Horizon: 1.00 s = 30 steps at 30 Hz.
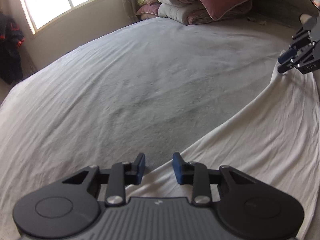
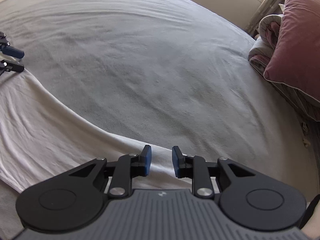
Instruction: Fold clothes
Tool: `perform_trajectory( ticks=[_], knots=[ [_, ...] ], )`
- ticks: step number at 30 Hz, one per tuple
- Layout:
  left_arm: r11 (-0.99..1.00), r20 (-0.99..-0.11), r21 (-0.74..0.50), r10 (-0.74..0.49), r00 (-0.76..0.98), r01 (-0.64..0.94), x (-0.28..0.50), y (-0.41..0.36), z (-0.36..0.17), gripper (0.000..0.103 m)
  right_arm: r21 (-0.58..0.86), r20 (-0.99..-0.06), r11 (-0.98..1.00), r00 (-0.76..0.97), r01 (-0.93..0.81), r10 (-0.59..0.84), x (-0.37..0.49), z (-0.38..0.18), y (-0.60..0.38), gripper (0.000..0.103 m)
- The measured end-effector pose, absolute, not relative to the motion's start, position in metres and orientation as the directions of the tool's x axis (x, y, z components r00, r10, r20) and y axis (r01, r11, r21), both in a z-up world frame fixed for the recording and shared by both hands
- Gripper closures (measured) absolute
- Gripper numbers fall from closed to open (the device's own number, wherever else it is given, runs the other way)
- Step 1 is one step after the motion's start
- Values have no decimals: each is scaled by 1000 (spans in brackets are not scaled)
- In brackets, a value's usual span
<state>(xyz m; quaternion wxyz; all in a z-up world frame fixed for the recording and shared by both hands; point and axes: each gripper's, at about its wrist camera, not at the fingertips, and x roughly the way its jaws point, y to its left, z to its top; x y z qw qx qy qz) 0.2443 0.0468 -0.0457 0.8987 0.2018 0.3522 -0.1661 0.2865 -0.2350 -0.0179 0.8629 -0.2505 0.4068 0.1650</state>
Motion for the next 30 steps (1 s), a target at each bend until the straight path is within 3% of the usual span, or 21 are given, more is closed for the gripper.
perform_trajectory(
  ticks=[3,8,9,11,14,18,28,30],
  knots=[
    [843,-705,274,-150,693,462,246,40,-46,79,-306,-787,813,612,-495,77,290,-26,-233,77],
    [796,-717,331,-137,683,507,243,23,-50,103,-292,-802,808,591,-511,84,296,-31,-234,78],
    [793,-714,341,-130,688,505,241,22,-50,103,-291,-805,804,587,-519,87,295,-33,-233,78],
    [786,-708,363,-117,697,500,238,19,-51,103,-294,-809,794,581,-533,91,292,-35,-231,92],
    [779,-697,390,-100,711,491,233,15,-52,103,-329,-799,776,597,-539,76,285,-37,-223,97],
    [825,-654,350,-124,746,444,224,24,-52,103,-353,-744,800,664,-485,74,272,-37,-227,100],
    [920,-447,311,-81,891,240,205,43,-49,103,-420,-513,862,858,-283,31,244,-35,-240,101],
    [925,-443,303,-74,893,227,208,44,-48,103,-429,-480,865,877,-261,26,245,-35,-237,101]
  ],
)
